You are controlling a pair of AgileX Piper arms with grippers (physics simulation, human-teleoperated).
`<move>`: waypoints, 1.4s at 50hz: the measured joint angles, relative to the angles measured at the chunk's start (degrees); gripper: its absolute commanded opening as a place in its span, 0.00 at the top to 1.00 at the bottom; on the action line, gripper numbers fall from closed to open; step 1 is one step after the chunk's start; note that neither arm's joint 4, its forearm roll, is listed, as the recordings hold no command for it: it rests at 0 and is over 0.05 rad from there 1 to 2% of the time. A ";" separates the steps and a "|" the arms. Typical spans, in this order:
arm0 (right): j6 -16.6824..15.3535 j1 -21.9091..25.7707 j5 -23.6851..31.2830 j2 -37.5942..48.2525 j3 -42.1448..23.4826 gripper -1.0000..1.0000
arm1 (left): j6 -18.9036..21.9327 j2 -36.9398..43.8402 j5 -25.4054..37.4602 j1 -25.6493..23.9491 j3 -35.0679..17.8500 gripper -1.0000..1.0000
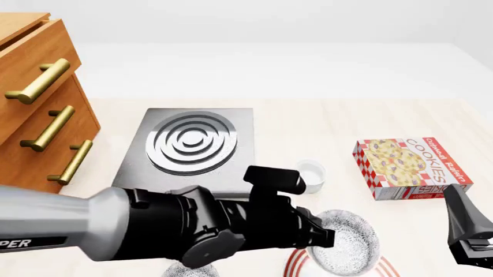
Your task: Pick the akita bowl on the wooden cabinet and place it on the plate.
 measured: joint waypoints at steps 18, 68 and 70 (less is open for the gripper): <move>0.00 0.00 0.00 0.00 0.00 0.00 | -0.30 1.21 -1.09 0.25 0.37 1.00; 0.00 0.00 0.00 0.00 0.00 0.00 | -1.46 4.31 -2.64 0.01 0.02 1.00; 0.00 0.00 0.00 0.00 0.00 0.00 | -1.51 4.48 -2.75 -0.01 0.01 1.00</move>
